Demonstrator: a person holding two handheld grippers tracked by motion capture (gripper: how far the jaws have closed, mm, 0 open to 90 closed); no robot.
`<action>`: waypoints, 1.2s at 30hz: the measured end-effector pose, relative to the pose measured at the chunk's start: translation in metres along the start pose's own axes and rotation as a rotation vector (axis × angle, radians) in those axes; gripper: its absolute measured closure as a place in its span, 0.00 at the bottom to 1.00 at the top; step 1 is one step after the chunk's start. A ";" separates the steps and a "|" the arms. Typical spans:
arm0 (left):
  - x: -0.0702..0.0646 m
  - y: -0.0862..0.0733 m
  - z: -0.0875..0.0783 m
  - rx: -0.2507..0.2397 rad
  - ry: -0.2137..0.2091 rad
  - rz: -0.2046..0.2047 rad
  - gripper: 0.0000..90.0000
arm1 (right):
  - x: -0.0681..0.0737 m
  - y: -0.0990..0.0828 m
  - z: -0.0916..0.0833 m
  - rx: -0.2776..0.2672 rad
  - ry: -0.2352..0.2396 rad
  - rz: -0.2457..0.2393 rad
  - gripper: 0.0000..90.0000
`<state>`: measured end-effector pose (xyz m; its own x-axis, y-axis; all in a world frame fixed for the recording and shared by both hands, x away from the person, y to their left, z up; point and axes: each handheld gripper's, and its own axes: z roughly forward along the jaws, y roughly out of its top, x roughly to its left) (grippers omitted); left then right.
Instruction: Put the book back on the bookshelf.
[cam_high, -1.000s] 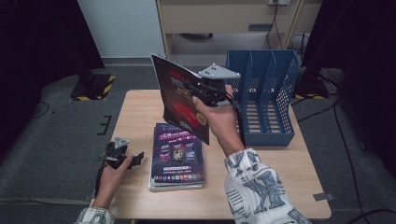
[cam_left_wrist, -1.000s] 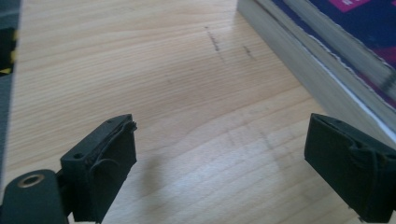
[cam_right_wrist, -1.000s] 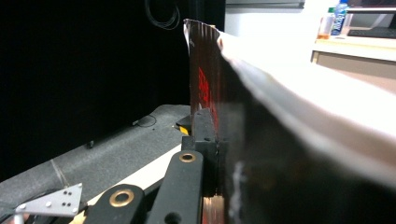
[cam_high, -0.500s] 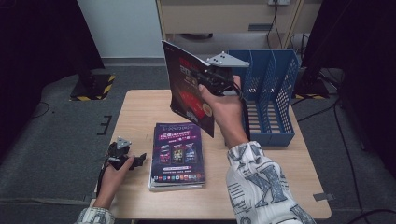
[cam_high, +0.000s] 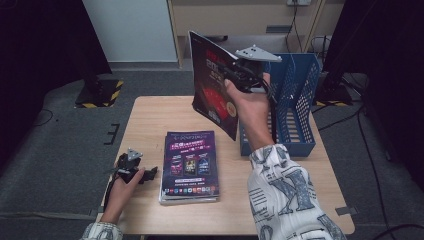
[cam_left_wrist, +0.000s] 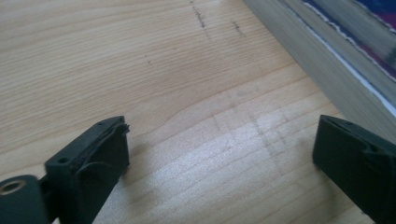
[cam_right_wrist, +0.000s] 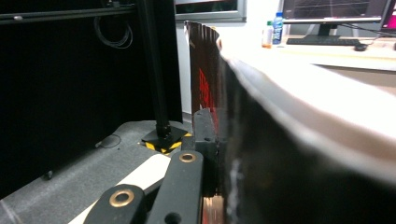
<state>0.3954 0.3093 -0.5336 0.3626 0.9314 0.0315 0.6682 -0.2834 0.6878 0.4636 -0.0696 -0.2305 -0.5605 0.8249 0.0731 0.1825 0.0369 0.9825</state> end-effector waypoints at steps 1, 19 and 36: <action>0.001 0.000 0.000 0.000 0.000 -0.004 0.02 | -0.002 0.001 -0.001 0.001 -0.005 0.003 0.96; 0.002 -0.002 0.002 -0.015 -0.021 -0.023 0.00 | -0.037 -0.001 -0.035 0.001 -0.098 0.008 0.96; 0.001 -0.003 0.002 -0.015 -0.027 -0.014 0.00 | -0.060 -0.013 -0.062 0.015 -0.159 0.019 0.96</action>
<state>0.3948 0.3107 -0.5369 0.3707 0.9288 0.0022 0.6639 -0.2666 0.6987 0.4450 -0.1544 -0.2371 -0.4221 0.9044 0.0623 0.2044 0.0280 0.9785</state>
